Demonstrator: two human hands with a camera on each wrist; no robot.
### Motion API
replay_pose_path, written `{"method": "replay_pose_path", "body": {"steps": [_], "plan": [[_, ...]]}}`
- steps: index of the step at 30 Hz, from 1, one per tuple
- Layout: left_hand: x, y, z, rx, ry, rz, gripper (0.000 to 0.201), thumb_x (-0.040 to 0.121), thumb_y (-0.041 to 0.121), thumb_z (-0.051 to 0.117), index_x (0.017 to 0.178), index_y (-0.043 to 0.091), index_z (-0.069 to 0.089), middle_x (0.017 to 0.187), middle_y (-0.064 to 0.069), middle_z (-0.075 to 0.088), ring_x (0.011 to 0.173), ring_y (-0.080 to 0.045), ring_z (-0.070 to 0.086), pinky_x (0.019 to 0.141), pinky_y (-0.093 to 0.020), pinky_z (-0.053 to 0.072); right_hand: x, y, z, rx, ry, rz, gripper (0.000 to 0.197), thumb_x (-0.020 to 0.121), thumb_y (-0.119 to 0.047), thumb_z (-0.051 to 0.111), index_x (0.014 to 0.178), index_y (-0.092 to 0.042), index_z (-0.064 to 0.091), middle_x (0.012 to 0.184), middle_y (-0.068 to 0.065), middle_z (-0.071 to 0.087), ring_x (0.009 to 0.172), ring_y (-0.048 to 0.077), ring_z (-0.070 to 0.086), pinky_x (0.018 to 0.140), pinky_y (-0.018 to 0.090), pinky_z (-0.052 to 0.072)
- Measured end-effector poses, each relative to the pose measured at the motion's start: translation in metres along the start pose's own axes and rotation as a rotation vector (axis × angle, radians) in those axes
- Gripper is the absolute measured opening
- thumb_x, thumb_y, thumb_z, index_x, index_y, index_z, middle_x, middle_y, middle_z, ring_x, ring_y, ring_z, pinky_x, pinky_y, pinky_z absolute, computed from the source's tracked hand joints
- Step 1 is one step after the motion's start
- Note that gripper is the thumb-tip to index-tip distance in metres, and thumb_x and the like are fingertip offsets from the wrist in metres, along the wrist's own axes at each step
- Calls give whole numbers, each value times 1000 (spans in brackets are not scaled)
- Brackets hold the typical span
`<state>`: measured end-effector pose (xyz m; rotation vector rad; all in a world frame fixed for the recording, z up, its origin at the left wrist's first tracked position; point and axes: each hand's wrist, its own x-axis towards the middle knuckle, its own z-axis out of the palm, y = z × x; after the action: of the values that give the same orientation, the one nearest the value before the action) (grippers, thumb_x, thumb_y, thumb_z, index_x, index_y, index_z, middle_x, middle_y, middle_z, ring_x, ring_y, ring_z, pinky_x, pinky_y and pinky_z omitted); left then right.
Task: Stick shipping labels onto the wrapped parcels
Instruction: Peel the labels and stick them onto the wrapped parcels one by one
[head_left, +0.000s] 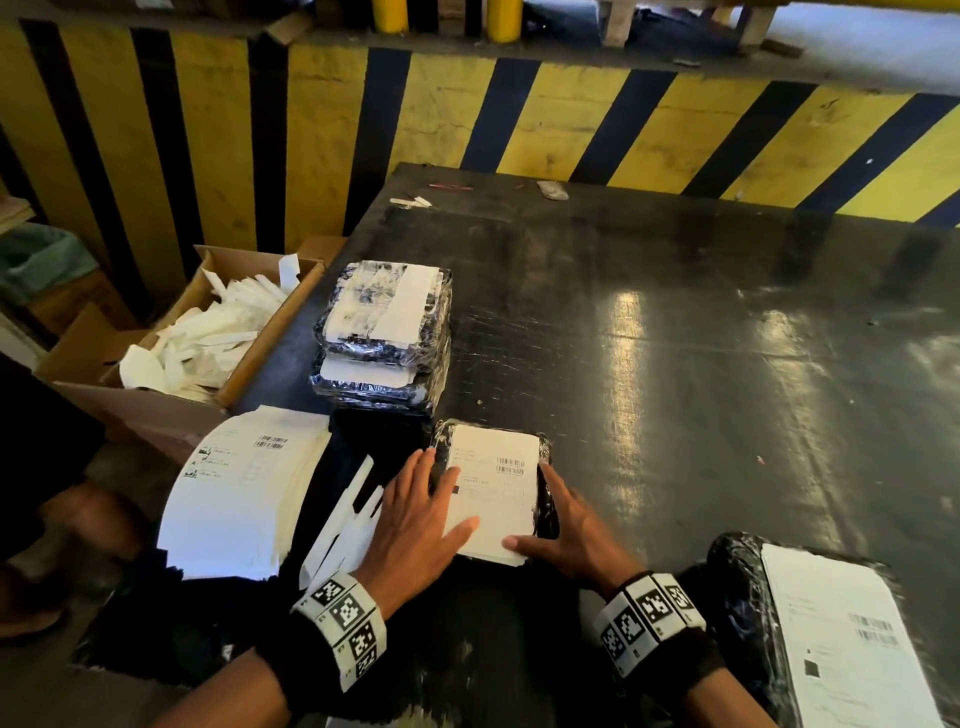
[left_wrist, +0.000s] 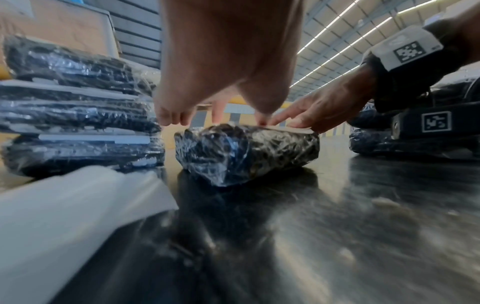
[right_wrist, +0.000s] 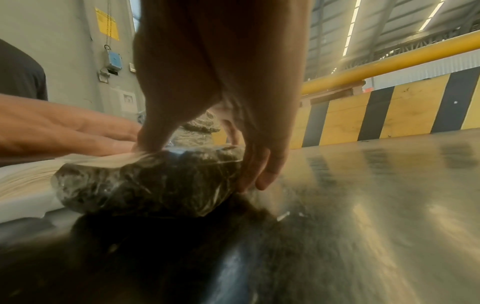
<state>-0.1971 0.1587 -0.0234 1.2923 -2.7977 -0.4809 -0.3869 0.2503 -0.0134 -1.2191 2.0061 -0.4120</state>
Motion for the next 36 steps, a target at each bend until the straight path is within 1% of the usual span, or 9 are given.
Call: {"method": "replay_pose_path", "body": {"steps": [3,8,12,16,21,26,30,33,36], "plan": [[-2,-2,9,6,-130,17,93,71,80,2,144,28,-22,147,-5,-37,139,-21,-31,112,-36,-16,0,-4,-5,-89,13,-31,112,69,-56,73,148,-29,-1,146,13,34,131,29,38,109,43,34],[-3,-6,15,7,-164,25,99,72,85,14,142,29,-29,146,-4,-42,137,-20,-33,117,-40,-10,-9,-24,-1,-531,97,-242,74,89,-53,45,148,-19,18,159,5,10,146,22,6,117,38,4],[-2,-7,18,-23,-167,29,97,74,84,18,135,31,-36,148,-4,-40,140,-20,-29,118,-40,-6,2,-33,9,-700,156,-263,63,85,-47,20,121,-18,62,131,-1,60,130,17,45,106,45,28],[-3,-6,17,-40,-153,35,97,70,85,13,136,31,-34,150,-3,-37,141,-20,-26,119,-41,-3,26,-40,-6,-660,113,-237,59,96,-42,8,143,-16,33,155,-2,25,146,22,12,114,51,-6],[-4,-5,16,-52,-170,20,96,73,83,18,140,33,-28,150,-1,-37,142,-21,-24,119,-42,-3,44,-42,-13,-485,115,-75,54,100,-41,19,149,-17,14,159,0,10,147,19,3,115,50,-7],[-3,-4,16,-82,-184,-2,99,69,86,16,143,34,-25,150,1,-38,143,-22,-22,118,-42,-3,11,-43,-4,-579,43,-116,57,100,-43,20,149,-16,12,159,4,3,147,20,-3,113,48,-12],[-4,-4,17,-103,-183,-2,98,71,83,22,143,35,-24,150,2,-37,144,-22,-19,117,-42,0,-6,-36,7,-717,64,-140,90,79,-65,-19,149,-15,6,159,4,3,147,21,-3,104,47,-28],[-4,0,15,-106,-170,-11,98,75,79,27,145,30,-21,150,0,-37,144,-22,-17,117,-42,4,14,-31,1,-718,152,-137,96,71,-58,-23,148,-16,14,159,3,11,147,19,4,109,48,-20],[-5,6,14,-137,-161,-21,96,79,74,32,147,27,-17,150,-1,-36,144,-22,-16,116,-44,9,20,-33,-4,-619,168,-125,64,94,-50,3,147,-20,21,158,-2,15,146,17,7,114,50,-8]]}}
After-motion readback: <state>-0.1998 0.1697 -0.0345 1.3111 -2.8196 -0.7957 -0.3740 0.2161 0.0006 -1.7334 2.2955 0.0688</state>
